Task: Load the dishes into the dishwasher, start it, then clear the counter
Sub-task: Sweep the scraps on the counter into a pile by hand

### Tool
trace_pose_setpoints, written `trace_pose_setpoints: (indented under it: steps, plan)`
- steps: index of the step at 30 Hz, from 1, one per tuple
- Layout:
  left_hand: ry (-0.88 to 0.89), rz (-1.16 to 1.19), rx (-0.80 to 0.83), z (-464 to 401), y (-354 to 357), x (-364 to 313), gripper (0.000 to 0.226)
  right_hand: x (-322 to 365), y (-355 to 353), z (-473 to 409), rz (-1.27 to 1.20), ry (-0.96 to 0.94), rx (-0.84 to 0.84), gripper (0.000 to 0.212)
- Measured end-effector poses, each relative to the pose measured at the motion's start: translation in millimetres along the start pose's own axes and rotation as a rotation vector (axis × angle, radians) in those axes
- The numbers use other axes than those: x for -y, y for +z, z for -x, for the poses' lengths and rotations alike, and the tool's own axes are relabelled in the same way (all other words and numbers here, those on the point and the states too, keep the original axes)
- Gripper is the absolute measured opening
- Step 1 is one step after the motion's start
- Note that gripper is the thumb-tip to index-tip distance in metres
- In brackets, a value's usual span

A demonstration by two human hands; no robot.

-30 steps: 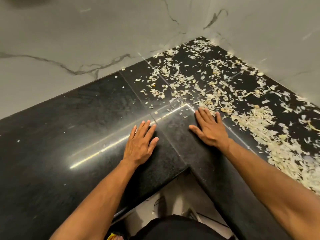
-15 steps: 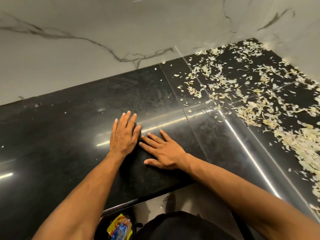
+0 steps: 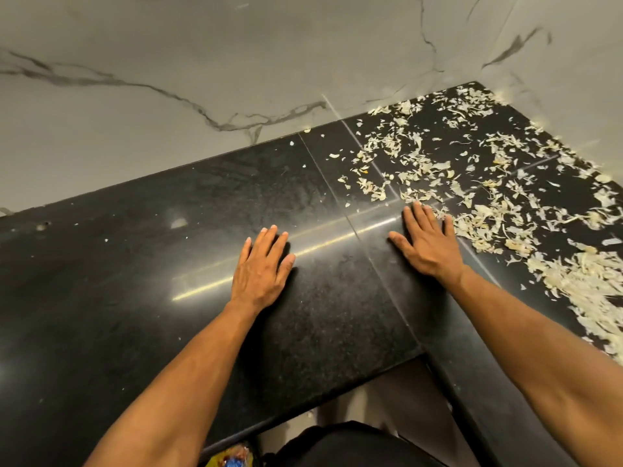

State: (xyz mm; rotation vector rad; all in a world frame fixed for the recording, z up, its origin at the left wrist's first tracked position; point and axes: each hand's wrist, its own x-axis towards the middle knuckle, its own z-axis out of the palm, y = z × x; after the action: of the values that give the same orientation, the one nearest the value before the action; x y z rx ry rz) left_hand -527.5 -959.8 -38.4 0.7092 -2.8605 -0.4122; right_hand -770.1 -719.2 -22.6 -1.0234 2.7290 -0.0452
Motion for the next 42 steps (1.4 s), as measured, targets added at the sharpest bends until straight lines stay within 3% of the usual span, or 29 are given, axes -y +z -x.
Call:
trace_pose_setpoints:
  steps: [3,8,12,17,25,27,32,34,38,42]
  plan:
    - [0.049,0.004,0.019,-17,4,-5,0.067,15,0,3,-0.006,-0.043,-0.024,0.078]
    - [0.095,0.012,0.03,-31,7,-12,0.067,95,10,-2,-0.008,-0.384,0.023,0.089]
    - [0.084,-0.022,0.065,-37,10,-12,0.068,116,13,-19,0.022,-0.462,0.029,0.09]
    - [0.082,-0.114,0.123,-50,9,-14,0.074,75,1,-63,0.047,-0.41,0.021,0.093]
    - [0.001,-0.092,0.143,-102,19,-36,0.066,-24,-15,-85,-0.022,-0.059,-0.03,0.083]
    - [-0.094,-0.018,0.091,-110,20,-40,0.064,-18,-17,-88,-0.021,-0.085,-0.046,0.079]
    - [-0.221,-0.026,0.068,-126,20,-39,0.065,57,-11,-105,0.036,-0.497,-0.004,0.076]
    - [-0.24,-0.074,0.093,-136,19,-37,0.063,85,-5,-112,0.075,-0.564,0.021,0.081]
    - [-0.213,-0.126,0.126,-150,19,-29,0.061,80,-7,-138,0.069,-0.515,0.025,0.079]
    - [-0.186,-0.137,0.146,-158,19,-23,0.061,26,-23,-166,0.027,-0.294,-0.013,0.084]
